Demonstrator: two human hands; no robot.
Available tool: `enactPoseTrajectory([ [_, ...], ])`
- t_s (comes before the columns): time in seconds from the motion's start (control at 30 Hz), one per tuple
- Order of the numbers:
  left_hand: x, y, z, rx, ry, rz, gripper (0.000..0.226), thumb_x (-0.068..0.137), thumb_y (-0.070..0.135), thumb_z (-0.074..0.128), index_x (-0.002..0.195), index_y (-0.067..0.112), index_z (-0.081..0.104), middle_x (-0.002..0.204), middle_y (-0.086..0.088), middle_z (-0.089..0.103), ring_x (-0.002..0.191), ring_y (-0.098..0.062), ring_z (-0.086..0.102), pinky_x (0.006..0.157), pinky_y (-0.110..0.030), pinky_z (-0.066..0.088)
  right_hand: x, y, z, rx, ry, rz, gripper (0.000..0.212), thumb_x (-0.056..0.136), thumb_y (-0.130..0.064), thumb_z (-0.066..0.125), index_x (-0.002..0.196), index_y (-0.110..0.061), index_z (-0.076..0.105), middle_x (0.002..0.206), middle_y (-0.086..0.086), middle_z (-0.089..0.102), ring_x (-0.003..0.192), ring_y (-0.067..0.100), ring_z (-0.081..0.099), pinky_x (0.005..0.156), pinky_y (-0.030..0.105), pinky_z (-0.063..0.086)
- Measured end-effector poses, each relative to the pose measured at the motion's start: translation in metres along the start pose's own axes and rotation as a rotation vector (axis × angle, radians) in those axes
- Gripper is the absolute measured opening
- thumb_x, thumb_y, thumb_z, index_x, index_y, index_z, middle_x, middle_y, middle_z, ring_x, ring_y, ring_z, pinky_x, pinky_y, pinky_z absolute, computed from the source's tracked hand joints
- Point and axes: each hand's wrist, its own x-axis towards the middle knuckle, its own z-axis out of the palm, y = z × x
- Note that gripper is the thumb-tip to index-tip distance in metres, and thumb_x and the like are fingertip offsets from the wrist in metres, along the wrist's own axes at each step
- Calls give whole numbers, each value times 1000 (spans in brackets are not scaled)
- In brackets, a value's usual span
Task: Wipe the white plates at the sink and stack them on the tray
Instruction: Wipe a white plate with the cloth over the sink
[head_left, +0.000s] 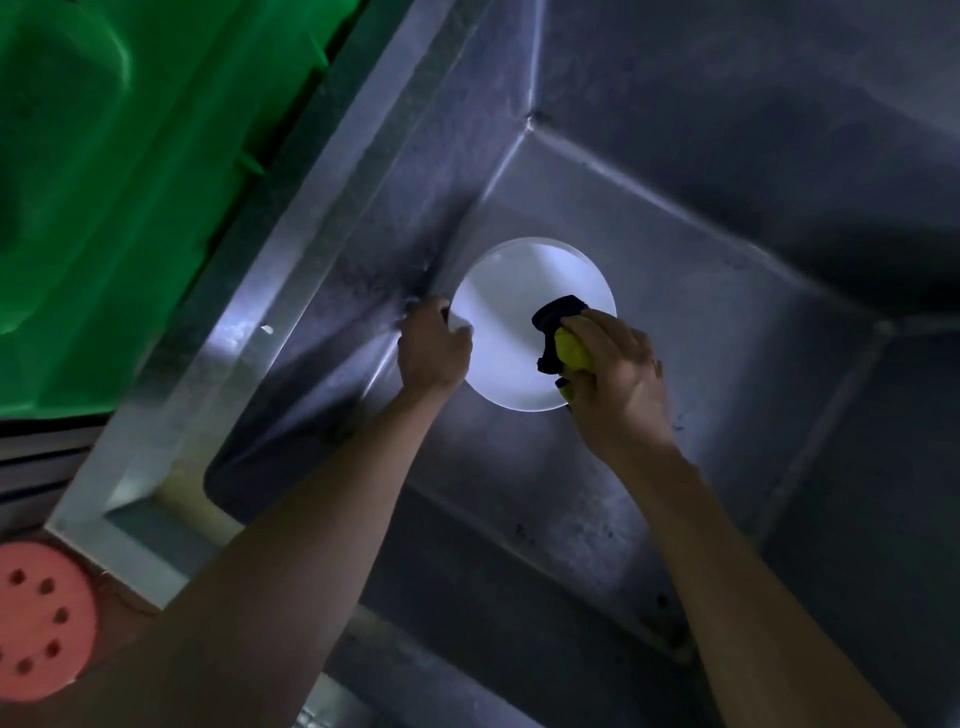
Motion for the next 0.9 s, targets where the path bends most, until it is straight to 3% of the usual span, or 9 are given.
enactPoseTrajectory([
  [0.33,-7,4,0,-146,37,-123,27,83,15,78,104,7,63,106,-12,70,97,-29,68,88,-41,58,-13,9,1,1,-10,39,57,75,-2,69,130,-19,63,138,2,59,121,40,51,100,51,44],
  [0.53,-23,5,-10,-202,15,-206,16,83,12,72,96,9,62,96,-5,68,93,-29,67,80,-36,56,-26,8,-5,24,26,30,59,73,2,67,127,-20,64,133,-1,61,116,36,52,96,44,45],
  [0.63,-32,6,-19,-284,-9,-265,26,86,7,66,112,6,64,109,-8,68,102,-27,64,86,-36,56,-35,2,-12,37,23,30,56,72,2,68,124,-19,65,130,-1,63,116,38,54,94,45,48],
  [0.73,-41,12,-30,-407,-57,-352,34,87,1,59,121,3,61,122,-14,66,112,-31,62,93,-49,57,-44,-6,-22,35,-9,28,54,74,1,66,122,-22,65,127,-5,63,116,35,55,90,43,49],
  [0.8,-50,17,-38,-488,-99,-377,26,88,-3,57,113,3,61,121,-16,64,111,-35,61,86,-54,60,-49,-12,-30,27,-46,40,54,77,-2,64,127,-25,63,131,-7,61,120,33,53,91,46,49],
  [0.9,-64,29,-49,-544,-150,-375,30,87,-5,56,117,1,59,123,-15,61,109,-34,60,66,-43,63,-58,-20,-41,15,-64,54,55,81,-6,62,132,-28,60,138,-7,56,126,31,49,93,46,49],
])
